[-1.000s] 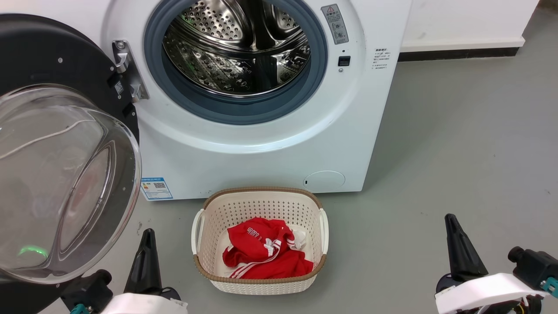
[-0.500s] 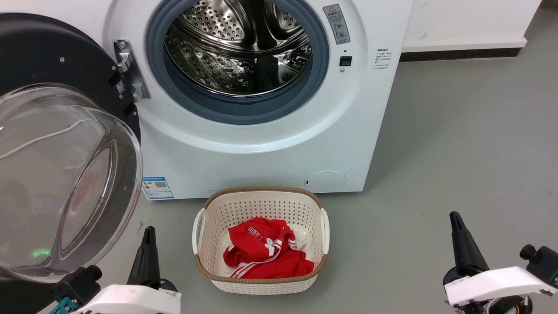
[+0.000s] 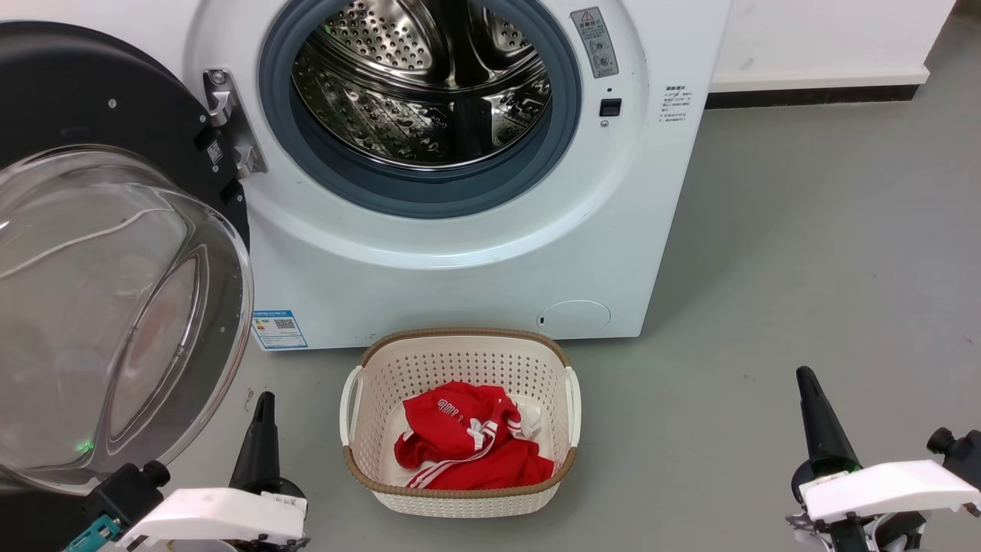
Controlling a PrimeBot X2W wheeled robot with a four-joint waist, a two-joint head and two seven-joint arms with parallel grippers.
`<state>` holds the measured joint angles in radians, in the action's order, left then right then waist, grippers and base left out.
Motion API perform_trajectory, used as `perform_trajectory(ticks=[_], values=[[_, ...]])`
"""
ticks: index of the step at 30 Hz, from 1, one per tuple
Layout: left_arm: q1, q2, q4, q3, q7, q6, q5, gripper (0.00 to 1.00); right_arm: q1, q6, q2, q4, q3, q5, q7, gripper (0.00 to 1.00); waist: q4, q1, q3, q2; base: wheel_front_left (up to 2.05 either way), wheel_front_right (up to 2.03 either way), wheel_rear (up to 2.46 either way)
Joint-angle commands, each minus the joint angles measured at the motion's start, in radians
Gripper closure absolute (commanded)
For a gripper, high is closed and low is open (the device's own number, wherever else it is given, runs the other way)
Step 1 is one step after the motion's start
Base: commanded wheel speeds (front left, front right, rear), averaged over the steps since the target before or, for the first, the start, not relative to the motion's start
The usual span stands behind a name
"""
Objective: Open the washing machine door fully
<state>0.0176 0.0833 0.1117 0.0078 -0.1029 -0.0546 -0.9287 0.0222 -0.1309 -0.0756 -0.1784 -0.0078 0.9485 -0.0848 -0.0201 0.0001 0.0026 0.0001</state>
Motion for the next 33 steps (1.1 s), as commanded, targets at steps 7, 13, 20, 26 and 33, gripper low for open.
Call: perform_trajectory(ticks=[7,13,20,26,33], values=[[-0.037,0.007,0.01,0.008,0.022,-0.015,-0.103,1.0,0.033,0.0,-0.008,0.0,-0.009,0.099,0.022,1.0,0.002,-0.0001,0.0,-0.0001,0.0,0.0,0.0],[-0.047,0.008,0.024,0.013,0.039,-0.022,-0.174,1.0,0.038,0.0,-0.008,-0.007,-0.015,0.168,0.039,1.0,0.003,-0.0001,0.0,-0.0001,0.0,0.0,0.0],[-0.059,0.008,0.038,0.019,0.058,-0.03,-0.252,1.0,0.046,0.0,-0.008,-0.016,-0.022,0.244,0.057,1.0,0.005,-0.0001,0.0,-0.0001,0.0,0.0,0.0],[-0.069,0.008,0.051,0.023,0.074,-0.037,-0.315,1.0,0.052,0.0,-0.008,-0.022,-0.028,0.304,0.071,1.0,0.007,-0.0001,0.0,-0.0001,0.0,0.0,0.0],[-0.079,0.007,0.064,0.029,0.092,-0.044,-0.384,1.0,0.058,0.0,-0.007,-0.029,-0.035,0.37,0.088,1.0,0.009,-0.0001,0.0,-0.0001,0.0,0.0,0.0]])
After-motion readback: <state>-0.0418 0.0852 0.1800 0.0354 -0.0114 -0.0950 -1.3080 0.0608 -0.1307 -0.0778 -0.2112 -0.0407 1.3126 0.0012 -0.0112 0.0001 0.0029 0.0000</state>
